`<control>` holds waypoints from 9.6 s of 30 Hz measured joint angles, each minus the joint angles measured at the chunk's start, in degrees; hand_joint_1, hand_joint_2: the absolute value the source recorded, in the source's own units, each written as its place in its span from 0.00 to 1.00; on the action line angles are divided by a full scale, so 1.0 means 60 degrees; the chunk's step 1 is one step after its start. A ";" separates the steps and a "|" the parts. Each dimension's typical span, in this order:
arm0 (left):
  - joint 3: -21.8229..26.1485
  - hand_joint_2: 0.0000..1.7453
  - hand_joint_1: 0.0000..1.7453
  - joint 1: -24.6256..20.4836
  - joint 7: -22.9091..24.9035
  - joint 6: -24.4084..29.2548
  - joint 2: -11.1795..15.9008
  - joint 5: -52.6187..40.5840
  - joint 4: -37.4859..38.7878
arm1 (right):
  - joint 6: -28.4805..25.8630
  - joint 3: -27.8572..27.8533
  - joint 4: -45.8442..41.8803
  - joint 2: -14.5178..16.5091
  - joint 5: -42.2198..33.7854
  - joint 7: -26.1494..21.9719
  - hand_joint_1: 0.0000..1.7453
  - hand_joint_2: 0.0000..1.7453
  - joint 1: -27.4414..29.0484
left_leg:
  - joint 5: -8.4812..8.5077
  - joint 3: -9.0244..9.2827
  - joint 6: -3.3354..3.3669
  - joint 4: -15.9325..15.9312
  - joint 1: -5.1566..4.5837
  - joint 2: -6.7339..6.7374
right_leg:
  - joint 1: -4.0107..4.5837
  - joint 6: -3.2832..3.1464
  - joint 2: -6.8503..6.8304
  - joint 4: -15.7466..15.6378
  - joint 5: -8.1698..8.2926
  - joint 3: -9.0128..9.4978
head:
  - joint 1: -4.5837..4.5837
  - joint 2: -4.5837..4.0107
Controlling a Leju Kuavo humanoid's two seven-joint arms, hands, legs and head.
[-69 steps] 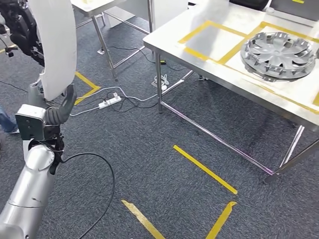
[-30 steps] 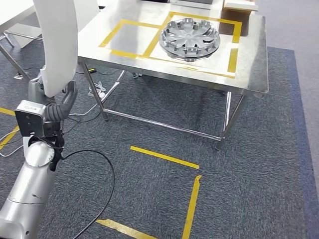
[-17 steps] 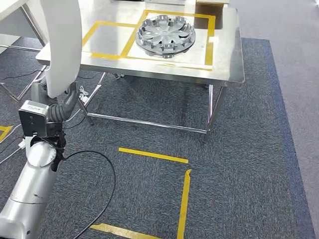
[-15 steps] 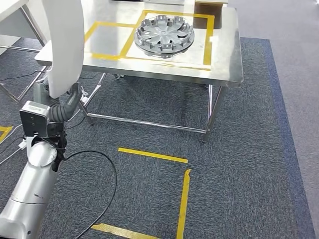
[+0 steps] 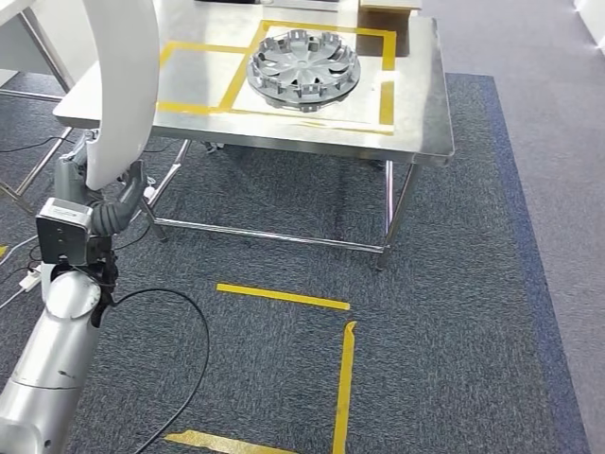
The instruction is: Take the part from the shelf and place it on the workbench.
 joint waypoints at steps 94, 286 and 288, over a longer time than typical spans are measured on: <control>0.3567 1.00 1.00 0.0145 -0.0592 0.3997 -0.0635 -0.5125 0.0477 | -0.0055 -0.0067 0.0020 -0.0007 0.0250 -0.0439 0.00 1.00 0.0011 | 0.0013 0.0020 0.0168 -0.0049 -0.0092 0.0068 | 0.0089 -0.0022 -0.0449 0.0954 -0.0552 -0.0449 | -0.0004 -0.0001; -0.2183 1.00 1.00 -0.2467 0.0913 0.0970 0.0871 -0.8181 0.9107 | 0.0218 -0.0452 -0.0004 -0.0191 0.0644 -0.0924 0.00 1.00 -0.0064 | 0.0017 -0.0238 0.0119 0.0126 0.0020 -0.0072 | 0.0026 0.0127 -0.0148 0.1212 -0.0328 -0.0686 | -0.0050 -0.0001; -0.2293 1.00 1.00 -0.2520 0.1003 0.0908 0.0837 -0.8244 0.9108 | 0.0220 -0.0450 -0.0003 -0.0199 0.0645 -0.0930 0.00 1.00 -0.0093 | 0.0006 -0.0251 0.0033 0.0150 -0.0013 -0.0083 | 0.0024 0.0071 -0.0146 0.0200 -0.0024 -0.0155 | -0.0059 -0.0001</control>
